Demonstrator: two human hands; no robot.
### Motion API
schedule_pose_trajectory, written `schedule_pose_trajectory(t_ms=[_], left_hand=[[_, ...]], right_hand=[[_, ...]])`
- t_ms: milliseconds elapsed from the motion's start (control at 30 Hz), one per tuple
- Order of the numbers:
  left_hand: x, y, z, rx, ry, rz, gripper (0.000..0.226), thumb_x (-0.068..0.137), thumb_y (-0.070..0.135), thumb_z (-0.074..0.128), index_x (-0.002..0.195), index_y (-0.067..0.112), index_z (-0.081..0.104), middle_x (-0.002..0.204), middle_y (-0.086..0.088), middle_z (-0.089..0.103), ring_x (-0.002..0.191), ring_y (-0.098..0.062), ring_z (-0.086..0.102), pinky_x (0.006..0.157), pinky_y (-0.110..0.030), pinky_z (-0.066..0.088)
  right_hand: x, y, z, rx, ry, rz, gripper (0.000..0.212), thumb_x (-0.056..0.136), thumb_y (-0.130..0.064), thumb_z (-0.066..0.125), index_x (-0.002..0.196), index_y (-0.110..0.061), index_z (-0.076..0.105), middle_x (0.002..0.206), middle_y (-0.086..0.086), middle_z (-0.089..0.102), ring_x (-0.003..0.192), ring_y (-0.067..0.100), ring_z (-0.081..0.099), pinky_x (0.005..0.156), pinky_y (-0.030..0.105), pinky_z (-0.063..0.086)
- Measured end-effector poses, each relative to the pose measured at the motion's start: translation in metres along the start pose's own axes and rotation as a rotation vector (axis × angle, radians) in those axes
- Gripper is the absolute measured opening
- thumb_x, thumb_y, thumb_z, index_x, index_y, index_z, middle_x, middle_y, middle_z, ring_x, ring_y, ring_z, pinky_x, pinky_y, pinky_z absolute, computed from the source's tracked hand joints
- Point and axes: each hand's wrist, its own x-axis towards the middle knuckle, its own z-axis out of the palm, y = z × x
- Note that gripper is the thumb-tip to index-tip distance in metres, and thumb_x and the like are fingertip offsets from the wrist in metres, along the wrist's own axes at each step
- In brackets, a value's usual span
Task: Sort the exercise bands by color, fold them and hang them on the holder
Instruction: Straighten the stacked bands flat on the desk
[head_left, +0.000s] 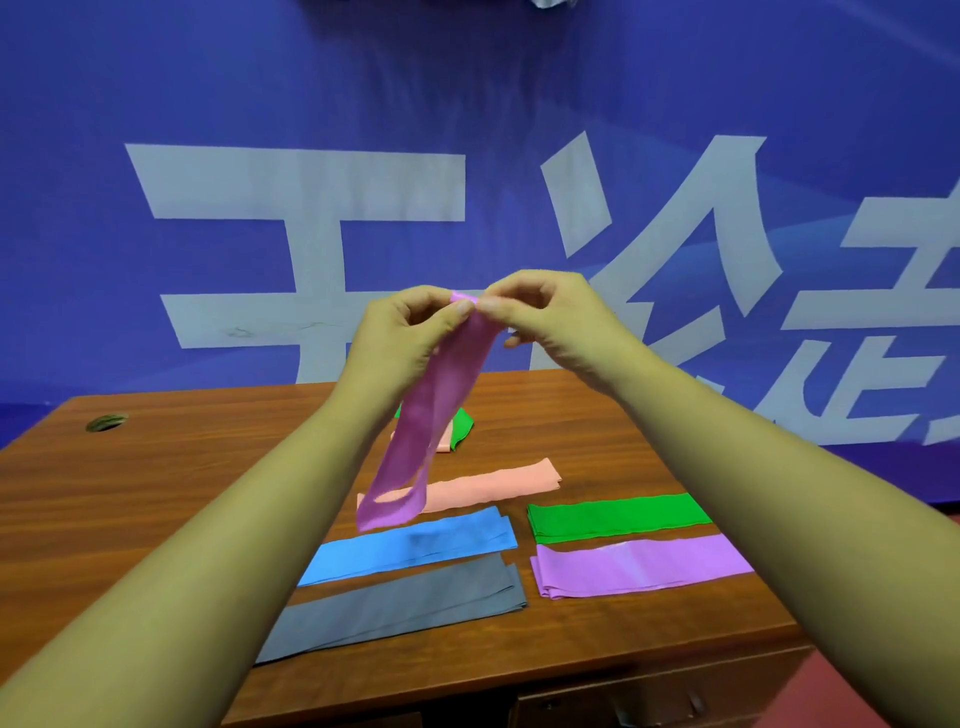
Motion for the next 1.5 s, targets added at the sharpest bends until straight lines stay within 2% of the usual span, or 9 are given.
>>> schedule_pose_trajectory(t_ms=[167, 300, 400, 533, 733, 900, 1033, 1233, 1500], left_hand=[[-0.005, -0.007, -0.001, 0.058, 0.013, 0.002, 0.011, 0.09, 0.027, 0.068, 0.092, 0.019, 0.075, 0.083, 0.005, 0.067, 0.074, -0.003, 0.056, 0.065, -0.017, 0.043], [-0.01, -0.017, -0.005, 0.015, 0.033, 0.006, 0.008, 0.088, 0.019, 0.07, 0.091, 0.011, 0.071, 0.1, -0.003, 0.071, 0.095, -0.011, 0.064, 0.083, -0.025, 0.051], [-0.013, -0.018, -0.003, -0.051, -0.03, -0.001, 0.004, 0.09, 0.017, 0.068, 0.09, 0.013, 0.069, 0.09, -0.01, 0.071, 0.085, -0.016, 0.066, 0.081, -0.039, 0.057], [-0.014, -0.023, 0.007, -0.066, -0.025, 0.004, 0.007, 0.088, 0.018, 0.07, 0.086, 0.019, 0.063, 0.083, -0.002, 0.069, 0.08, -0.014, 0.064, 0.077, -0.037, 0.052], [-0.03, -0.039, 0.025, -0.08, -0.208, -0.242, 0.029, 0.074, 0.041, 0.075, 0.093, 0.022, 0.066, 0.087, -0.003, 0.072, 0.079, -0.02, 0.066, 0.079, -0.043, 0.054], [-0.045, -0.056, 0.031, -0.201, -0.338, -0.342, 0.025, 0.085, 0.021, 0.071, 0.108, 0.011, 0.065, 0.095, -0.009, 0.071, 0.087, -0.029, 0.068, 0.086, -0.047, 0.054], [-0.057, -0.062, 0.037, -0.164, -0.432, -0.439, 0.021, 0.09, 0.013, 0.067, 0.109, 0.005, 0.062, 0.079, -0.003, 0.071, 0.069, -0.023, 0.066, 0.068, -0.034, 0.056], [-0.07, -0.08, 0.042, -0.119, -0.563, -0.519, 0.015, 0.083, 0.026, 0.072, 0.098, 0.021, 0.071, 0.093, -0.002, 0.074, 0.09, -0.02, 0.066, 0.095, -0.045, 0.05], [-0.084, -0.093, 0.048, 0.315, -0.677, -0.444, 0.042, 0.075, 0.037, 0.082, 0.106, 0.024, 0.058, 0.095, 0.005, 0.062, 0.085, -0.014, 0.061, 0.07, -0.025, 0.046]], right_hand=[[0.002, 0.001, 0.006, -0.123, 0.035, -0.043, 0.014, 0.091, -0.015, 0.067, 0.095, -0.003, 0.071, 0.086, 0.015, 0.072, 0.075, 0.012, 0.064, 0.07, 0.036, 0.056], [0.002, -0.002, 0.009, -0.119, 0.019, -0.029, 0.017, 0.094, -0.015, 0.062, 0.095, -0.002, 0.072, 0.084, 0.01, 0.07, 0.073, 0.01, 0.063, 0.068, 0.032, 0.058], [-0.001, -0.006, 0.01, -0.114, 0.003, -0.028, 0.019, 0.092, -0.02, 0.065, 0.101, -0.003, 0.071, 0.092, 0.012, 0.072, 0.075, 0.012, 0.066, 0.064, 0.031, 0.057], [-0.003, -0.007, 0.007, -0.133, -0.038, -0.001, 0.021, 0.089, -0.017, 0.07, 0.099, 0.001, 0.07, 0.09, 0.02, 0.072, 0.073, 0.017, 0.066, 0.062, 0.028, 0.056], [-0.002, -0.002, -0.006, -0.012, 0.006, 0.057, 0.012, 0.087, -0.007, 0.07, 0.096, 0.0, 0.07, 0.085, 0.012, 0.069, 0.073, 0.013, 0.064, 0.065, 0.028, 0.056], [-0.002, 0.014, -0.023, 0.052, 0.114, 0.119, 0.008, 0.089, -0.01, 0.069, 0.092, -0.003, 0.07, 0.086, 0.012, 0.067, 0.079, 0.019, 0.067, 0.066, 0.033, 0.06], [-0.007, 0.034, -0.031, -0.004, 0.181, 0.186, 0.012, 0.092, -0.013, 0.066, 0.093, -0.002, 0.069, 0.083, 0.011, 0.067, 0.073, 0.019, 0.066, 0.064, 0.035, 0.06], [-0.021, 0.073, -0.043, 0.014, 0.296, 0.314, 0.017, 0.092, -0.014, 0.066, 0.095, 0.002, 0.07, 0.085, 0.009, 0.068, 0.074, 0.019, 0.066, 0.061, 0.028, 0.057], [-0.052, 0.13, -0.065, 0.027, 0.499, 0.493, 0.013, 0.094, -0.013, 0.063, 0.085, -0.005, 0.069, 0.085, 0.013, 0.068, 0.068, 0.021, 0.065, 0.059, 0.029, 0.057]])
